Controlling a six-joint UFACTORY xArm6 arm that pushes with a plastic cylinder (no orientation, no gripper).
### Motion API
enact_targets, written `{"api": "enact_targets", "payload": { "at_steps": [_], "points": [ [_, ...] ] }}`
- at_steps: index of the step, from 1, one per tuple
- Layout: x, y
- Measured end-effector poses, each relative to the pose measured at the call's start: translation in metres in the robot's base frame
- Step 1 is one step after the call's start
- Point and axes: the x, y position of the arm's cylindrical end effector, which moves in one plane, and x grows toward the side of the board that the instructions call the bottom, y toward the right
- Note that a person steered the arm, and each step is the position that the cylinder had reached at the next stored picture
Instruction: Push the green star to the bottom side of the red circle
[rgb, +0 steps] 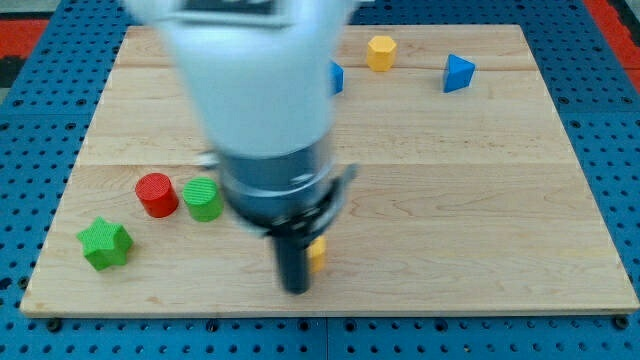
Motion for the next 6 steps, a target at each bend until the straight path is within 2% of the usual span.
{"api": "enact_targets", "payload": {
  "at_steps": [1,2,3,5,6],
  "points": [
    [-0.03,0.04],
    [0.023,0.01],
    [0.037,-0.006],
    [0.03,-0.262],
    [-0.025,-0.276]
  ]
}}
